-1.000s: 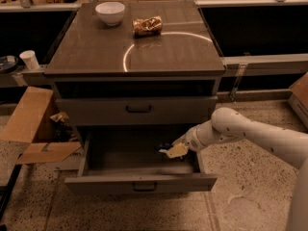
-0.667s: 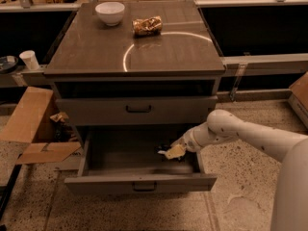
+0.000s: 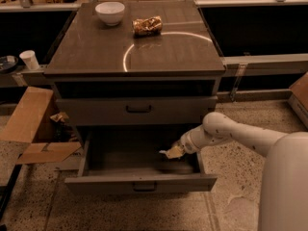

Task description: Place rxbar blueberry into middle drawer

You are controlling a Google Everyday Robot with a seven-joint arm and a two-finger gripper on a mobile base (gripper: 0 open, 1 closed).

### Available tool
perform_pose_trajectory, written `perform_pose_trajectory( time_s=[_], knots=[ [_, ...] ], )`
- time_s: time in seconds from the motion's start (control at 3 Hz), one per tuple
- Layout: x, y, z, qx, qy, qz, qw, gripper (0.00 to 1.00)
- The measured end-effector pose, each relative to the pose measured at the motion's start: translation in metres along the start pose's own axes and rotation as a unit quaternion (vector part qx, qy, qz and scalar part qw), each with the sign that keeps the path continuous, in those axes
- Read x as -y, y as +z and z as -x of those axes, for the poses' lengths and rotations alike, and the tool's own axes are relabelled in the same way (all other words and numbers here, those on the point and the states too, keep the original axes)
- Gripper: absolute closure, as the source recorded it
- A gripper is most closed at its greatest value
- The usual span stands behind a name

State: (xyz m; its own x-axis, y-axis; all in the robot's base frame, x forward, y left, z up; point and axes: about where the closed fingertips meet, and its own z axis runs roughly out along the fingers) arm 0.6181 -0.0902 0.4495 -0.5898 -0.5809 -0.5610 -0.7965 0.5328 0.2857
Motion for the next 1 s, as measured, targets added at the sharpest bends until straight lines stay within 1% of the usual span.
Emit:
perform_pose_trajectory(
  time_s=[0.33,0.67,1.0],
  knots=[
    [0.001,0.002,-0.001,0.000,0.001,0.002,1.0000,0.04],
    [-0.006,-0.013,-0.002,0.047,0.004,0.014,0.9988,0.00],
    [-0.025,-0.046,-0.003,0.132,0.001,0.030,0.9908,0.00]
  ],
)
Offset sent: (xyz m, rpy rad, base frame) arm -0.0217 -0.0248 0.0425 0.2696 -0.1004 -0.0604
